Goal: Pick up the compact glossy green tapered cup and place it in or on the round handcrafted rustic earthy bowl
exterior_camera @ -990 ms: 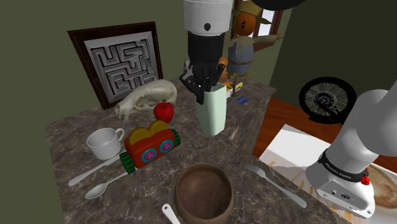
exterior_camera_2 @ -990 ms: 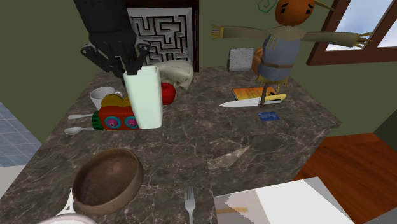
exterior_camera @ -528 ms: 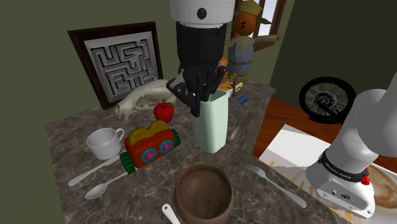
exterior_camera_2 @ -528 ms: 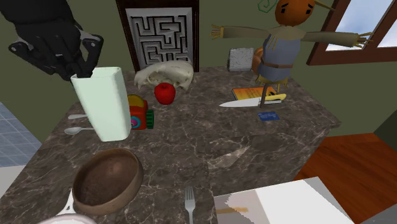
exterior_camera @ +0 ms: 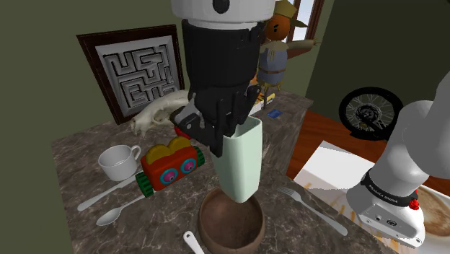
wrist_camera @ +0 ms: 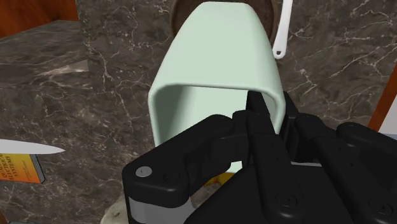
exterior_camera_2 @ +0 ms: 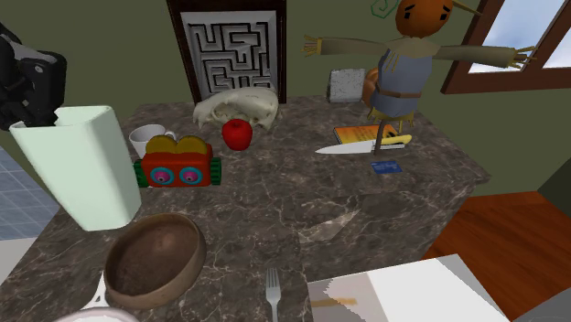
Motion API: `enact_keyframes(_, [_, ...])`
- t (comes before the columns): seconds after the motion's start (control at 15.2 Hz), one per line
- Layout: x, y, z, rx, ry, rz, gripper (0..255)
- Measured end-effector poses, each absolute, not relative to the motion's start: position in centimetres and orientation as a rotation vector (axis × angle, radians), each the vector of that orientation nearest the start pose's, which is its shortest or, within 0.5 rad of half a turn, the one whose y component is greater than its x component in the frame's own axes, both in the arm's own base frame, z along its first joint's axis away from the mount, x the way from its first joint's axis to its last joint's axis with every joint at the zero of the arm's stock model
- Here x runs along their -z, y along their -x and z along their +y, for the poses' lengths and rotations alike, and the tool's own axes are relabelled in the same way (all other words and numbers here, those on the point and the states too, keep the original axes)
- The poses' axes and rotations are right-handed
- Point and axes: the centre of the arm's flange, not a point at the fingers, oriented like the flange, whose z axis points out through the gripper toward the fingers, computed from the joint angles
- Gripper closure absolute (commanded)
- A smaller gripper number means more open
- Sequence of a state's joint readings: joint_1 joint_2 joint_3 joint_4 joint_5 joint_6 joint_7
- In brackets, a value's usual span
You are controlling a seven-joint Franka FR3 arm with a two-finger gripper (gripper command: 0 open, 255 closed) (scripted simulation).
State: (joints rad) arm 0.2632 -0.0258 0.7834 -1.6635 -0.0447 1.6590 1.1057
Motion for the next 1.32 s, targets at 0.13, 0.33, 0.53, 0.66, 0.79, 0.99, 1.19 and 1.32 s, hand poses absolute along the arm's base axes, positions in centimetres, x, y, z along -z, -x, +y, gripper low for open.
enact_keyframes(0.13, [-58.8,-27.7,48.1,0.098,3.157,0.088,255])
enact_keyframes(0.33, [-57.2,-27.7,48.2,0.098,3.157,0.089,255])
enact_keyframes(0.53, [-55.7,-27.7,48.2,0.097,3.157,0.089,255])
enact_keyframes(0.66, [-54.7,-27.7,48.1,0.097,3.157,0.089,255])
enact_keyframes(0.79, [-53.6,-27.8,48.1,0.097,3.157,0.089,255])
enact_keyframes(0.99, [-52.0,-27.6,48.2,0.097,3.157,0.089,255])
enact_keyframes(1.19, [-50.5,-27.7,48.1,0.098,3.157,0.089,255])
enact_keyframes(1.32, [-49.3,-27.6,48.1,0.097,3.157,0.089,255])
